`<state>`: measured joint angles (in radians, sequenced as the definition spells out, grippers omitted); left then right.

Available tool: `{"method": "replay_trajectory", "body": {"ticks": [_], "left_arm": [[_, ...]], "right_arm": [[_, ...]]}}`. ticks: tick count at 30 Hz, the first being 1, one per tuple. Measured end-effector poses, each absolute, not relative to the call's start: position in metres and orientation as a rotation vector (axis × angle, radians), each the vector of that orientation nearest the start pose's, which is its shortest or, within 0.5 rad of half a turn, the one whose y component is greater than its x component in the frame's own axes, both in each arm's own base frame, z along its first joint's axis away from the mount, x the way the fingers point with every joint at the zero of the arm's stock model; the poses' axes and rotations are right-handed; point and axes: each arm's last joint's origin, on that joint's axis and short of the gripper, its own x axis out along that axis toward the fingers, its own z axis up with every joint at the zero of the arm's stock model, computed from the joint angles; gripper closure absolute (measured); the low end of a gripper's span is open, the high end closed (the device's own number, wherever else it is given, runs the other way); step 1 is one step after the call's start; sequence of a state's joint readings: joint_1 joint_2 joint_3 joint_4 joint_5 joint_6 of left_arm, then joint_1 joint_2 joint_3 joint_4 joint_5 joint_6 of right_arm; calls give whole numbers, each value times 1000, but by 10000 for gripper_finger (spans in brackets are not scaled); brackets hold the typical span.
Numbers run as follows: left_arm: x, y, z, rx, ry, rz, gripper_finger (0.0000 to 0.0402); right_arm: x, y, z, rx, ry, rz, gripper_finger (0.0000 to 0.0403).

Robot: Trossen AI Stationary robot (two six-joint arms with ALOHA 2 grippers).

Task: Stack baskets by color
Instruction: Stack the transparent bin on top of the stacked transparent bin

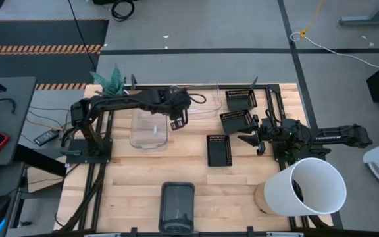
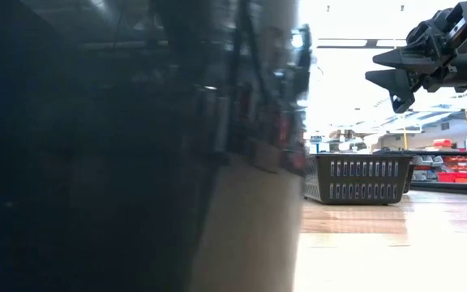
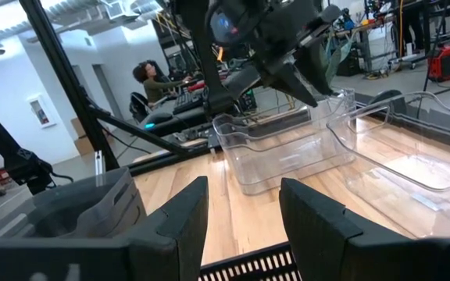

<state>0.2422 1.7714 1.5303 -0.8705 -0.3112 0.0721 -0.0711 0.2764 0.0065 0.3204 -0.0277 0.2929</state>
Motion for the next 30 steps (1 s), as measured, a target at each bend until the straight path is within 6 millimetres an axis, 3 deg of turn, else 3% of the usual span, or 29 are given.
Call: {"method": "replay_trajectory", "body": {"ticks": [5, 14, 19, 30], "left_arm": [[356, 93, 270, 138, 1180, 446, 248], [371, 86, 235, 373, 1349, 267, 184], [375, 86, 223, 467, 1408, 245, 182], [372, 93, 220, 457, 1437, 223, 213]], "right_arm": [[114, -7, 173, 290, -57, -36, 238], [114, -7, 173, 291, -57, -36, 238], [115, -7, 173, 291, -55, -36, 238], [115, -7, 173, 290, -54, -36, 238]]}}
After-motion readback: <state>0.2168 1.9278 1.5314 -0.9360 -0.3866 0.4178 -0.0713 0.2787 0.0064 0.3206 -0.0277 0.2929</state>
